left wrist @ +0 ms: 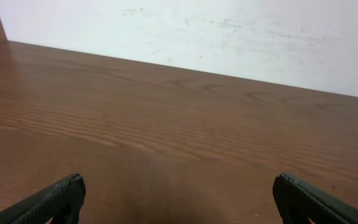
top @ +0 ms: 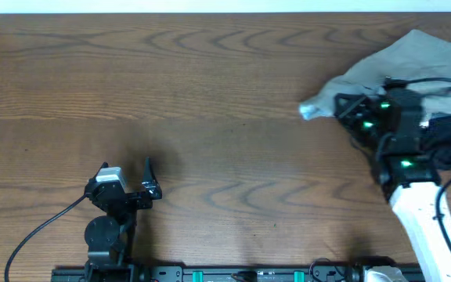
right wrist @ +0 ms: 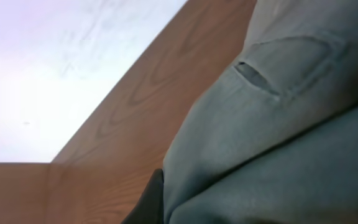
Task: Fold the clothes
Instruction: 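Drag the khaki trousers left to the table center with the right gripper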
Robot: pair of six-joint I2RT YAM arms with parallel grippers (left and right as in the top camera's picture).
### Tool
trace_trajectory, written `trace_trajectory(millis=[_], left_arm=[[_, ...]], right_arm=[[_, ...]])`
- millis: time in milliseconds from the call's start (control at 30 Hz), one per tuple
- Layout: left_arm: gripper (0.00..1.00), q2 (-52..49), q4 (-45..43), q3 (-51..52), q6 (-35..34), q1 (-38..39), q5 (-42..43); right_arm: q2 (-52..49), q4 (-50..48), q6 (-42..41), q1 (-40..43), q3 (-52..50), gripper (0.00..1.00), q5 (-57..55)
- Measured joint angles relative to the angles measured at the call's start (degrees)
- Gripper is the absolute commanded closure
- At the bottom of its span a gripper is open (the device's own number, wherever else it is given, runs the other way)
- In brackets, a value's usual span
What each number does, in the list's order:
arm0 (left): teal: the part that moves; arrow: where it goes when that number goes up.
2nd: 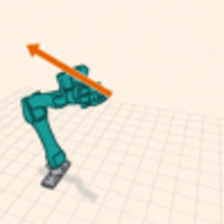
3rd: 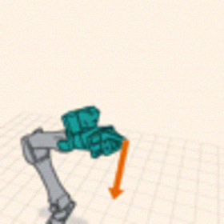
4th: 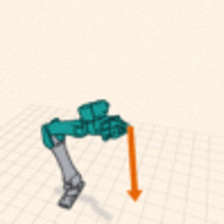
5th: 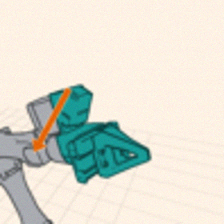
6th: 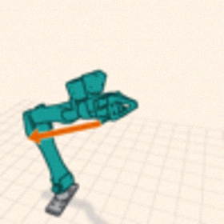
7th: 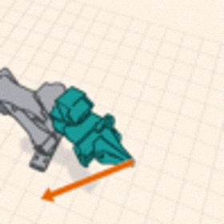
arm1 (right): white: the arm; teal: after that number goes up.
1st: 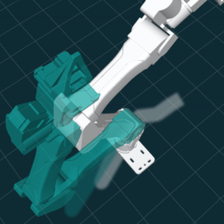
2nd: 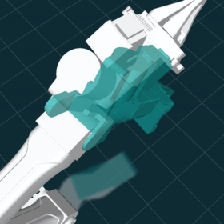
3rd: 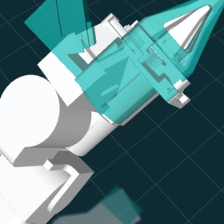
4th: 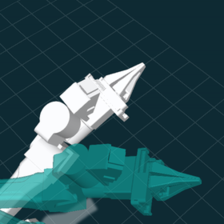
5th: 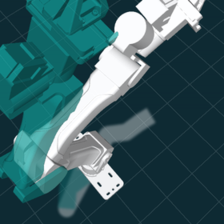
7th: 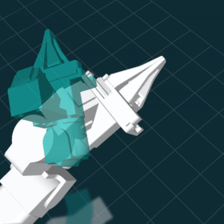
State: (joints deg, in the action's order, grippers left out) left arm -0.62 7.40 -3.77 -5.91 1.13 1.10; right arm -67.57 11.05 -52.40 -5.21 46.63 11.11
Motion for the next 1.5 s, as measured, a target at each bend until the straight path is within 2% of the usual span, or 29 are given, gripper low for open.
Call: trace_trajectory(millis=[200,400,600,733,833,1067,1300,1367,1433,1500], left_arm=[[0.02,0.0,0.0,0.0,0.0,0.0,0.0],[0.02,0.0,0.0,0.0,0.0,0.0,0.0],[0.02,0.0,0.0,0.0,0.0,0.0,0.0],[0.02,0.0,0.0,0.0,0.0,0.0,0.0],[0.02,0.0,0.0,0.0,0.0,0.0,0.0],[0.02,0.0,0.0,0.0,0.0,0.0,0.0],[0.02,0.0,0.0,0.0,0.0,0.0,0.0],[0.02,0.0,0.0,0.0,0.0,0.0,0.0],[0.02,0.0,0.0,0.0,0.0,0.0,0.0],[0.02,0.0,0.0,0.0,0.0,0.0,0.0]], right_arm=[[-0.5,-2.0,-6.8,-13.4,0.0,0.99,-12.5],[-6.6,-11.1,-13.4,-24.2,0.0,0.99,-21.2],[-18.8,-27.7,-20.6,-30.5,-0.1,0.98,-25.0],[-27.6,-41.8,-22.6,-33.4,-0.2,0.98,-25.9],[-32.9,-48.3,-23.1,-35.3,-0.2,0.98,-26.2],[-40.1,-48.9,-22.1,-38.5,2.9,0.98,-26.8],[-41.8,-47.9,-16.2,-43.6,11.0,0.98,-27.1],[-41.8,-46.8,-15.1,-45.2,13.6,0.91,-27.0],[-41.8,-45.9,-14.5,-46.4,15.3,0.69,-26.8],[-41.8,-45.6,-13.3,-47.3,16.2,0.51,-26.5]])
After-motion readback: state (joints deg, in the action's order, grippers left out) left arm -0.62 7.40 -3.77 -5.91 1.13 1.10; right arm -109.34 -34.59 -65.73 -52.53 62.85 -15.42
